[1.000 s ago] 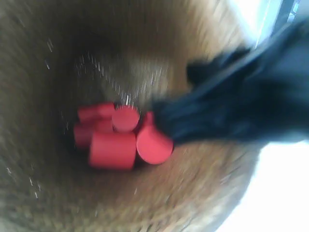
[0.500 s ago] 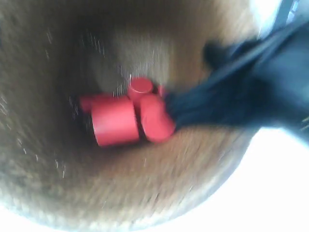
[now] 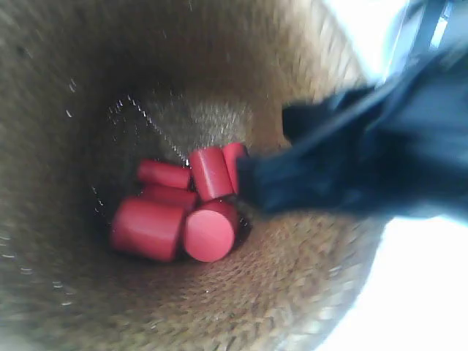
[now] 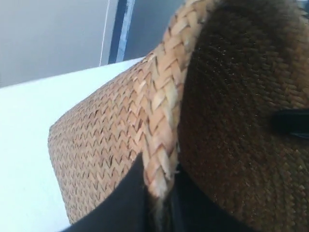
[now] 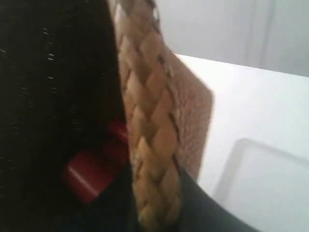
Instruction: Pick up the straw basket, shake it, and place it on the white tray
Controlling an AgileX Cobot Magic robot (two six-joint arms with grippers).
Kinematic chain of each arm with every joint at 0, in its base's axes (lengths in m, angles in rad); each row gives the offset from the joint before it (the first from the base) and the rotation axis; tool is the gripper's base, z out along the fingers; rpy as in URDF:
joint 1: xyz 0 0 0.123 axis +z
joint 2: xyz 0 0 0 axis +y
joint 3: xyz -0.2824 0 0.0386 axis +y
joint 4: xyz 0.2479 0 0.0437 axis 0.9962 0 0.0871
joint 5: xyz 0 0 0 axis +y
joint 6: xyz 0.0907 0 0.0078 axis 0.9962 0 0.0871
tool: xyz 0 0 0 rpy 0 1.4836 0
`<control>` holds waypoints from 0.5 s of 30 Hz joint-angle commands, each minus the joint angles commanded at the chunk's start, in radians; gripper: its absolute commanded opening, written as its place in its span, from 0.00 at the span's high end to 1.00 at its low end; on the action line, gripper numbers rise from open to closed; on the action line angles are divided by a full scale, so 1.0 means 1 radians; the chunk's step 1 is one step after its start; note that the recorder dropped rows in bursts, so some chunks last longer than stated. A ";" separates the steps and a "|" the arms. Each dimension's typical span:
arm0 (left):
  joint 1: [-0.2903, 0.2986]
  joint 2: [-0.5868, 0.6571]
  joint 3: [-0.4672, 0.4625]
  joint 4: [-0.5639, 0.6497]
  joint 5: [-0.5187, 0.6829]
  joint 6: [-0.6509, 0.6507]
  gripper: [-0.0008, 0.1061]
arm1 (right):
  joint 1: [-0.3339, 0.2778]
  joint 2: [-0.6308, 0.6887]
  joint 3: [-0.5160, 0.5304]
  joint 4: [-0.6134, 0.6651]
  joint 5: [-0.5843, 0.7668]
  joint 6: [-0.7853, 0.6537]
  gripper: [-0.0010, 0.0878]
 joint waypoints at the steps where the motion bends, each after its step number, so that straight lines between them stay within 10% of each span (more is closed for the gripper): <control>1: 0.000 0.016 0.052 0.020 -0.045 -0.002 0.99 | -0.018 0.043 0.063 -0.135 0.062 0.094 0.99; 4: 0.000 0.085 0.172 -0.030 -0.126 -0.041 0.99 | -0.119 0.158 0.135 -0.204 0.160 0.135 0.99; 9: 0.000 0.015 0.016 -0.083 0.037 0.057 0.99 | -0.006 0.076 -0.047 0.092 0.146 -0.079 0.99; 11: 0.000 0.002 0.039 -0.026 -0.027 0.053 0.99 | 0.018 0.041 -0.014 0.006 0.085 -0.045 0.99; 15: 0.000 0.095 0.176 -0.129 -0.132 0.011 0.99 | -0.117 0.107 0.126 -0.259 0.165 0.152 0.99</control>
